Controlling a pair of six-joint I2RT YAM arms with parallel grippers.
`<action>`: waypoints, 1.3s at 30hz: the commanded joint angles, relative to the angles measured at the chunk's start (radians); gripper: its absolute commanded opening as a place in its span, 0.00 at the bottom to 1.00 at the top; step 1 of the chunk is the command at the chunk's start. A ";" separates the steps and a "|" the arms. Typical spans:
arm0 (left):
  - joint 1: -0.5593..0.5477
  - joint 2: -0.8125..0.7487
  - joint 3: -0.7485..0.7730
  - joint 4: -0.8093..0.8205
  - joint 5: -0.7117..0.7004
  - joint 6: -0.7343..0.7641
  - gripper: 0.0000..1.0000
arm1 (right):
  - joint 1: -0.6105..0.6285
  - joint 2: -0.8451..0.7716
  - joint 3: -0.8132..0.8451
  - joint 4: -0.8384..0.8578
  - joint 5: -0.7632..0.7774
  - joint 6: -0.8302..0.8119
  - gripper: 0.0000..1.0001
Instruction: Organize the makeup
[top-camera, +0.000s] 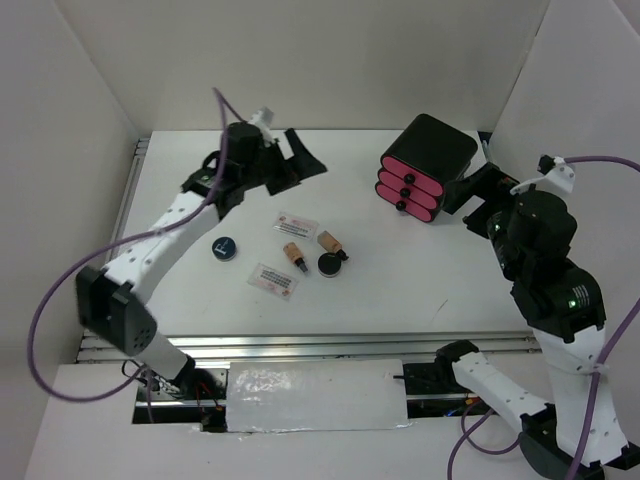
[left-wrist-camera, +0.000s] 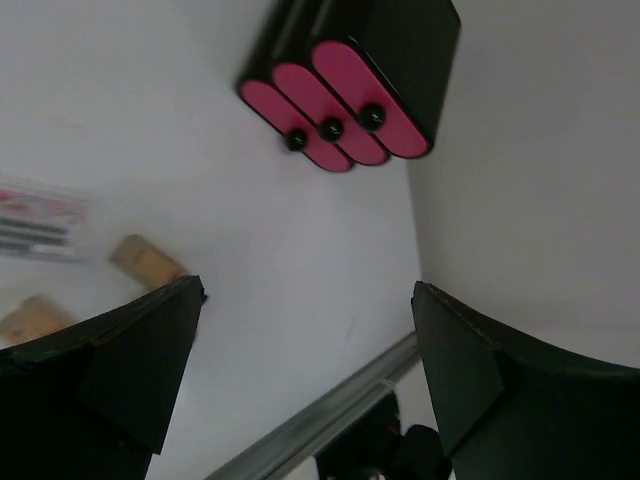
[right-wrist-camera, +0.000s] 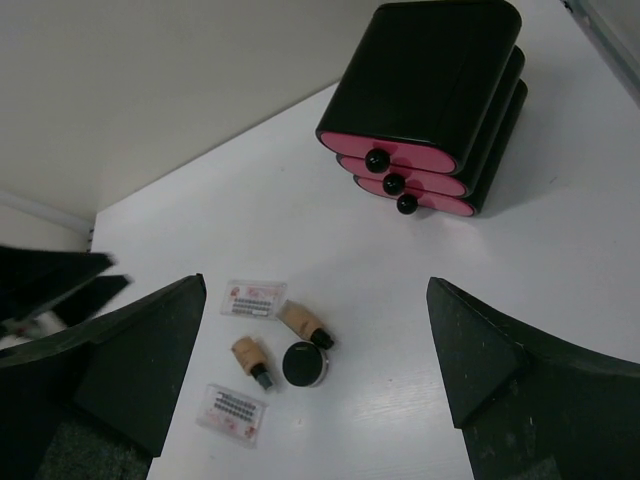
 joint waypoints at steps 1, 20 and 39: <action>-0.060 0.163 0.031 0.371 0.279 -0.175 0.99 | 0.005 -0.032 0.002 0.057 -0.003 0.039 1.00; -0.219 1.000 0.623 0.782 0.227 -0.485 0.91 | 0.002 -0.155 -0.033 -0.013 -0.080 0.042 1.00; -0.205 1.200 0.856 0.765 0.187 -0.520 0.64 | 0.002 -0.143 0.034 -0.015 -0.047 -0.013 1.00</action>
